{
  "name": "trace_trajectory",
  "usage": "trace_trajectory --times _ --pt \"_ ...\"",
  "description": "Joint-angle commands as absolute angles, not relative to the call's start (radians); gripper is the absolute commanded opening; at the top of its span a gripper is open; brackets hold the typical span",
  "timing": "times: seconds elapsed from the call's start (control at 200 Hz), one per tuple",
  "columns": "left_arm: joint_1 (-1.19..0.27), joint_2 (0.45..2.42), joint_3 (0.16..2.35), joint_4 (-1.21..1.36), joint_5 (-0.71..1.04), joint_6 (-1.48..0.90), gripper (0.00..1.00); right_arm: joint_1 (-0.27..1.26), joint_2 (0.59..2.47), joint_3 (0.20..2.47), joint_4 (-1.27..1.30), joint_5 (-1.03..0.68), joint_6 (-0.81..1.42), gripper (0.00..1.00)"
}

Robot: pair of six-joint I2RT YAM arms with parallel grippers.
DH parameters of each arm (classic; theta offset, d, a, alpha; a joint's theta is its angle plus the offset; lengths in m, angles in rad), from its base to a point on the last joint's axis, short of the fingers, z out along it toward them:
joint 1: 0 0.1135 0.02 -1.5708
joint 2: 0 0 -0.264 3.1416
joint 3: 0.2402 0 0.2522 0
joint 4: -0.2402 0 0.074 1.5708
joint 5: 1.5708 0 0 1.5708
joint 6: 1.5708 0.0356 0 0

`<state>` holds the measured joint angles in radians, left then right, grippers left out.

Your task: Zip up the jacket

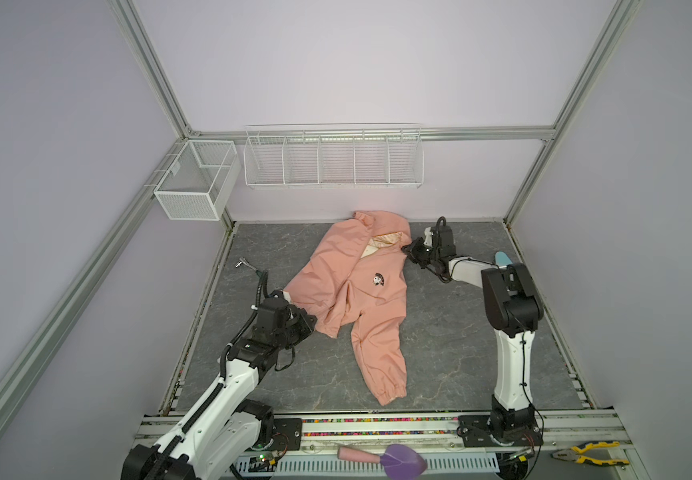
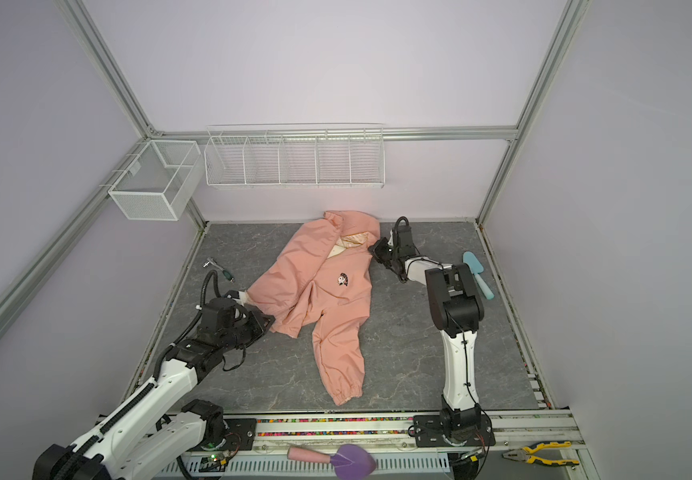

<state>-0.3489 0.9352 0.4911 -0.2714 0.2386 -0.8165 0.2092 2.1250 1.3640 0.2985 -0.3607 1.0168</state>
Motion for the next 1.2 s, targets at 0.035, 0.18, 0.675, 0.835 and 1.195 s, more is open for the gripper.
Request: trace_trajectory --times 0.035,0.18,0.675,0.835,1.195 --pt "-0.341 1.021 0.612 -0.232 0.182 -0.713 0.00 0.139 2.000 1.221 0.311 -0.353 0.976 0.07" --pt "-0.327 1.113 0.707 -0.234 0.171 -0.665 0.00 0.089 1.893 1.124 0.207 -0.335 0.902 0.07" --pt "-0.268 1.312 0.883 -0.246 0.272 -0.588 0.00 0.120 1.543 0.913 -0.107 -0.287 0.674 0.55" --pt "-0.268 1.293 0.857 -0.236 0.286 -0.594 0.00 0.311 1.307 0.818 -0.368 -0.204 0.615 0.60" --pt "-0.270 1.265 0.827 -0.230 0.336 -0.611 0.00 0.835 0.963 0.513 -0.492 -0.170 0.871 0.62"
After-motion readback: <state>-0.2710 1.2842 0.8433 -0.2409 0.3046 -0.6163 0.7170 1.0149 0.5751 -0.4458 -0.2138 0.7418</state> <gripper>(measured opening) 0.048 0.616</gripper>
